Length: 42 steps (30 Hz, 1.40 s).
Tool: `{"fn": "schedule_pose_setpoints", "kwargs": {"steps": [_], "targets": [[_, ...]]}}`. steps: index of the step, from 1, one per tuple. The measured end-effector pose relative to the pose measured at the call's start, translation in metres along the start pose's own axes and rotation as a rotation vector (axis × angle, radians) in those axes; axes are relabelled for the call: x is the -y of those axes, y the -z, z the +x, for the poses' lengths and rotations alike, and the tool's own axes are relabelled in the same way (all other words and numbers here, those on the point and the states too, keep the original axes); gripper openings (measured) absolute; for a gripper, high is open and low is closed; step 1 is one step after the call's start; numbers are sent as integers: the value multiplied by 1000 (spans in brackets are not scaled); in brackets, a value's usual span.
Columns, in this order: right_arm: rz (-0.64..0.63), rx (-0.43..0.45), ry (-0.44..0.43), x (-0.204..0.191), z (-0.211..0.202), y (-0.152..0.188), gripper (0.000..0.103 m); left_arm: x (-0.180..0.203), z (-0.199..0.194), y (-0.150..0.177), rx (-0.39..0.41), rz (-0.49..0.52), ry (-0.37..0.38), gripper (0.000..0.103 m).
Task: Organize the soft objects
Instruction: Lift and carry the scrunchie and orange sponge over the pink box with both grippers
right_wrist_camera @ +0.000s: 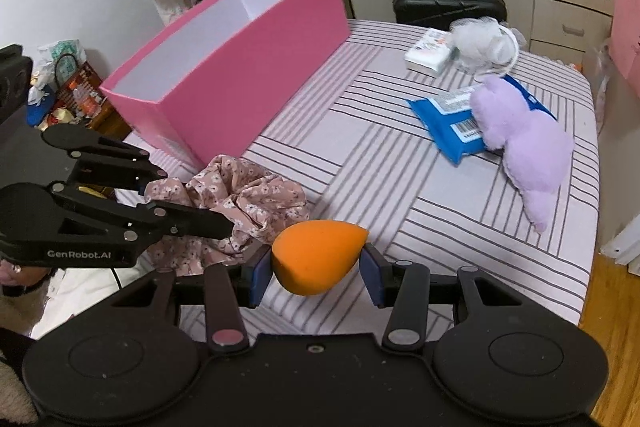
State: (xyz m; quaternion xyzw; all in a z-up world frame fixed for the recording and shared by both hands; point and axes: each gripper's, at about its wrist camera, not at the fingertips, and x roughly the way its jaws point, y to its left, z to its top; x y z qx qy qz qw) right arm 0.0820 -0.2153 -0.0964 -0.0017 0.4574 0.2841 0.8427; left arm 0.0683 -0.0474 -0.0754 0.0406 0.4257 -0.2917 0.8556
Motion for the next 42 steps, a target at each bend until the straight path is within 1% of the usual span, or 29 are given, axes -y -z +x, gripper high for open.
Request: {"fn": "schedule_pose_setpoints", "kwargs": {"steps": [6,8,13,17,19,24,31,36,39,42], "targets": [[-33,-7,-29,-20,-10,-3,53,-4,-23,2,-29,21,6,16],[-41,-18,-47,-27,-12,-5,53,-6,-30,4,-46,22,2,16],[-59,-46,-105,-42,-14,-9,53,-13,-46,9,-102,3,26,16],[-69,-54,-150,-55,-14,-14,53,-20,-64,13,-102,2,10,16],[-83,-51,-168,-63,-14,-17,53,-25,-75,15,-90,-5,6,16],[-143,-27,-189,-83,-14,-28,53,-40,-106,17,-30,-23,-25,16],[-193,55,-232,-102,-13,-54,53,-69,-135,10,55,-50,-82,16],[-220,102,-255,-109,-6,-76,54,-89,-145,-1,115,-57,-128,16],[-225,106,-275,-111,5,-89,54,-105,-145,-9,127,-80,-132,16],[-249,117,-269,-114,16,-104,54,-118,-141,-17,139,-79,-159,16]]}}
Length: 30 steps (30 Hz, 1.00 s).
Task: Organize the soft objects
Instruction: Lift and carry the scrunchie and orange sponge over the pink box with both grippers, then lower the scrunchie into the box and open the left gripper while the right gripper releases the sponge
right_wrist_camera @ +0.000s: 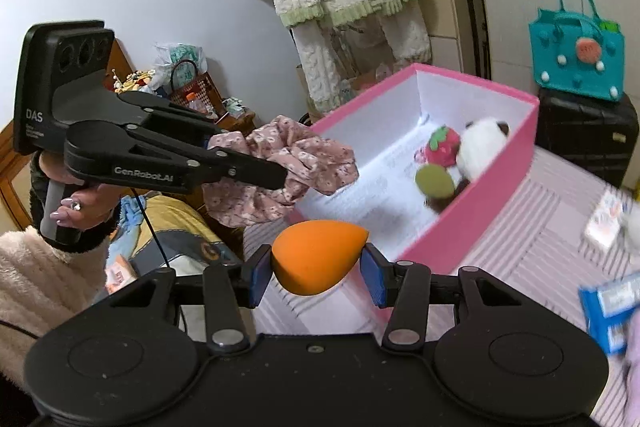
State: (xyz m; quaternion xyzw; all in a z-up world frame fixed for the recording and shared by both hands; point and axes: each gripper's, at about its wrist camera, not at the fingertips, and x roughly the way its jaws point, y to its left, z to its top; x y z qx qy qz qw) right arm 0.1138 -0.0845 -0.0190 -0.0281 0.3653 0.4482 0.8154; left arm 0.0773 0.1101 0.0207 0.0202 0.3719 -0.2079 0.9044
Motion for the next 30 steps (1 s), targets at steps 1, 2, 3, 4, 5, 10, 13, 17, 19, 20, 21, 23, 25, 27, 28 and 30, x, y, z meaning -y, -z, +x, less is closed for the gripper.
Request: {"fn": "schedule_pose_setpoints", "kwargs": {"steps": [1,2,3,4,5,10,13,17,19,20,21,23,25,27,28,30], "targets": [[-14,5,13,1,5,-5,54,-4,3,-4,0,4,-6,16],[-27,10,25,2,9,-9,54,-8,6,-8,-3,6,-13,16],[-42,16,41,2,13,-13,54,-11,10,-12,-6,11,-22,16],[-61,24,61,4,18,-19,54,-15,15,-17,-9,19,-35,16],[-73,29,74,5,21,-24,54,-19,19,-21,-11,24,-51,16],[-97,14,102,24,45,-47,53,-35,51,-47,-42,72,-138,16],[-98,-24,113,36,61,-59,53,-45,74,-62,-82,87,-158,16],[-98,-78,129,53,86,-73,53,-56,108,-79,-140,103,-198,16],[-93,-94,141,61,94,-76,53,-63,126,-86,-171,110,-226,18],[-88,-100,142,64,98,-77,53,-65,134,-89,-182,115,-237,18],[-78,-104,139,68,101,-78,53,-67,142,-92,-193,122,-252,18],[-67,-110,133,75,108,-80,53,-71,157,-97,-214,132,-278,18],[-62,-113,131,80,112,-82,53,-75,169,-102,-222,143,-297,18],[-63,-120,128,82,115,-82,53,-79,180,-106,-218,157,-328,18],[-66,-123,124,83,116,-83,53,-81,184,-107,-218,165,-338,18],[-78,-131,119,82,119,-84,53,-86,191,-109,-231,160,-334,18]]}}
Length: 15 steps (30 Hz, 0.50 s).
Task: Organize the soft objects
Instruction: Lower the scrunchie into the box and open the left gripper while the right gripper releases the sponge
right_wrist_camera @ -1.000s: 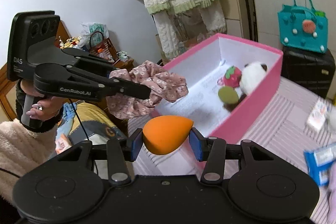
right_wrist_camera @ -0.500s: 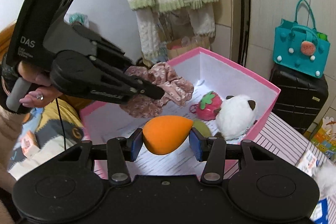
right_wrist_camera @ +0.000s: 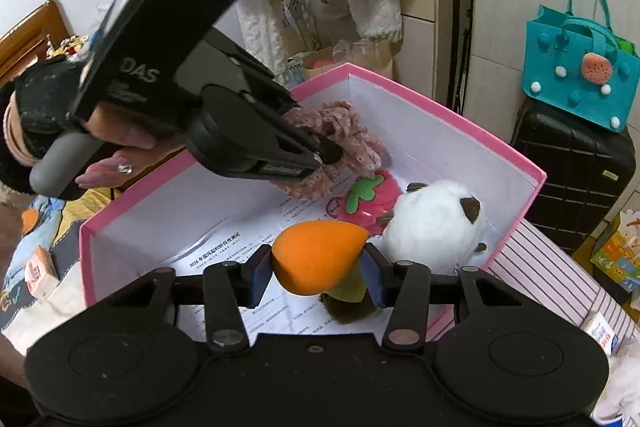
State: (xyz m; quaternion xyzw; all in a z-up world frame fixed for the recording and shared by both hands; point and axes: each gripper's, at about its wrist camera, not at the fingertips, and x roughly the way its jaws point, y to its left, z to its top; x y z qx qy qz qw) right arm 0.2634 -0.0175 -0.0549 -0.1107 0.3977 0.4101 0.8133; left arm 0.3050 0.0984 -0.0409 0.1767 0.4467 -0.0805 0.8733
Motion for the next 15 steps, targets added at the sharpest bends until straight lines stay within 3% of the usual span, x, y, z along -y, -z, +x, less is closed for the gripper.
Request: {"fn": "schedule_pose_setpoints", "kwargs": {"steps": [5,7,12,15], "targets": [[-27,-28,-20,-2,14,-10,53,8,2,1,14,70,-16,22],[-17,-42,-32,-2,22,-15,53,7,2,0,15,60,-9,26],[71,-96,-77,2,39,-23,53,1,1,0,56,41,-28,27],[105,-115,-94,5,46,-27,53,-6,-5,1,71,11,5,27]]}}
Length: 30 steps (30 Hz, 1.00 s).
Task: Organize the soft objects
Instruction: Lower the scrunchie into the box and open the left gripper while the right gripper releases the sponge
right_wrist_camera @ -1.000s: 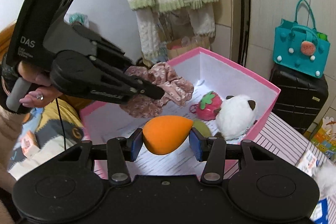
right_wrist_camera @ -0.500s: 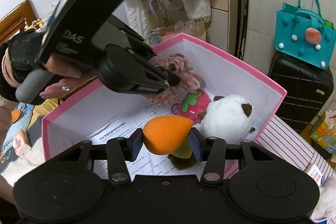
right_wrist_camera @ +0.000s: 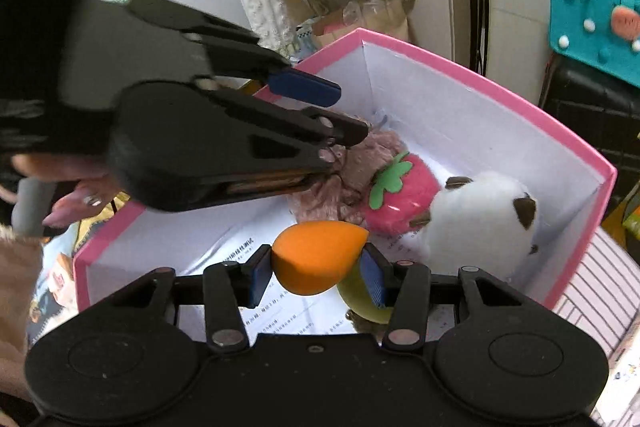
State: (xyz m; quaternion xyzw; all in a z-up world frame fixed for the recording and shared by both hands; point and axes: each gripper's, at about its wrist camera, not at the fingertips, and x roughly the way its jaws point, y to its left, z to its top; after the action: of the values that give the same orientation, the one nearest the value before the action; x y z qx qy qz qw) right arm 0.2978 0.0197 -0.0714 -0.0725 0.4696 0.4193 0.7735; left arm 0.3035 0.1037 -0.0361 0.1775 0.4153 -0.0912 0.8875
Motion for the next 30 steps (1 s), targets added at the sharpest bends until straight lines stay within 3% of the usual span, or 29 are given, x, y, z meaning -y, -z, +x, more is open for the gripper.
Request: {"fn": "schedule_pose_setpoints", "kwargs": {"steps": [8,15,22,30], "targets": [[31,-41,18,-1,14,-13,55,-15,-25,10,82,-57,51,27],[70,5,55,6,14,-16,61,-27,-43,18,101,-119,57,28],[56,64,61,-4,-16,3,61,-23,-62,35,97,-106,66,40],[51,97,100,-24,-59,35,61,-15,-87,47,74,-110,90,45]]}}
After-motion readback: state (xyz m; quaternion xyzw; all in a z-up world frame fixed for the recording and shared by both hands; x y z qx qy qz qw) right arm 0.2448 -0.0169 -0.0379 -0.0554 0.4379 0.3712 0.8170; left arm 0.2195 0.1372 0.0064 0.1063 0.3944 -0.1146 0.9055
